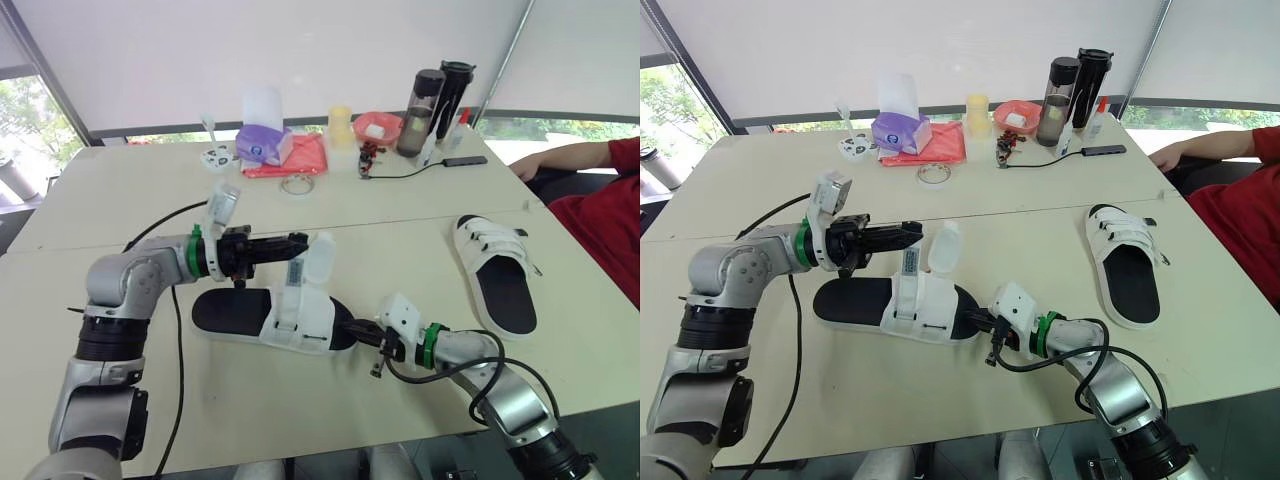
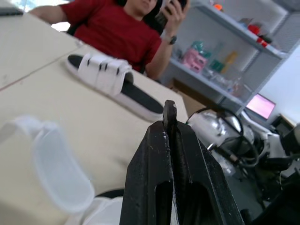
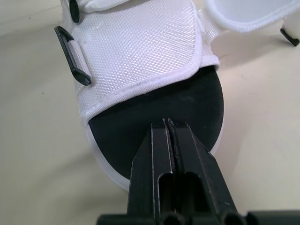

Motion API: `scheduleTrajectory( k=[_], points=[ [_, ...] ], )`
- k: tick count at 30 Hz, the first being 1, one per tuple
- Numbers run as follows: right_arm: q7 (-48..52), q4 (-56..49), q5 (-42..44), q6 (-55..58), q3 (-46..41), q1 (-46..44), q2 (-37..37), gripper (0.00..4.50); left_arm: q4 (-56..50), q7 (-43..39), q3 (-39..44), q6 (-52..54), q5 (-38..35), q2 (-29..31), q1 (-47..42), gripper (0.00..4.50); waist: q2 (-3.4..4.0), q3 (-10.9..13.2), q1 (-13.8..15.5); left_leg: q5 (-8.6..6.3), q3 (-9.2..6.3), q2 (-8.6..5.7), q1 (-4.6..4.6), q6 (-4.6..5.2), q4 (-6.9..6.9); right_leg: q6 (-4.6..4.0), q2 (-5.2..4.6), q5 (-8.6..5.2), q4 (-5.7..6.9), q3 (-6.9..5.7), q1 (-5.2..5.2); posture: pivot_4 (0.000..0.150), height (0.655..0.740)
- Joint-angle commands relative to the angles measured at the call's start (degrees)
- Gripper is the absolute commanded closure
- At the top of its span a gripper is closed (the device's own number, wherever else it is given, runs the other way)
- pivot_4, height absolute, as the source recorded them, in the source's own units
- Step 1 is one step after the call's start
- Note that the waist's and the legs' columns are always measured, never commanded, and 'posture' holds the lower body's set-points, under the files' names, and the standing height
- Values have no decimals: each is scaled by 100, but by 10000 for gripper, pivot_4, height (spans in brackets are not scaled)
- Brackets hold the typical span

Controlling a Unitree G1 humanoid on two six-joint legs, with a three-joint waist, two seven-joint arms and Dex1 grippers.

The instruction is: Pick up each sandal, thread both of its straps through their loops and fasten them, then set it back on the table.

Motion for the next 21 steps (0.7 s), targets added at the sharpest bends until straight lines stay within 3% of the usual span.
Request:
scheduleTrajectory(
  k=[1,12,21],
  points=[
    [-3,151,-131,103,109,130,-26,45000,-371,217,310,122,-410,-22,-64,44637,0,0,-1,0,0,0,0,0,2,0,0,0,0,0,1,1500,7400],
    [50,161,-162,84,124,168,-74,45000,370,698,317,-225,-110,-78,-36,44637,0,0,10,0,1,-3,-1,0,18,-16,0,-8,2,0,8,1500,7400],
    [61,187,-181,64,149,156,-68,45000,1516,382,-111,-923,582,-168,-195,44637,-1,0,13,0,1,-5,-1,-1,20,-16,0,-8,1,-1,9,1500,7400]
  ],
)
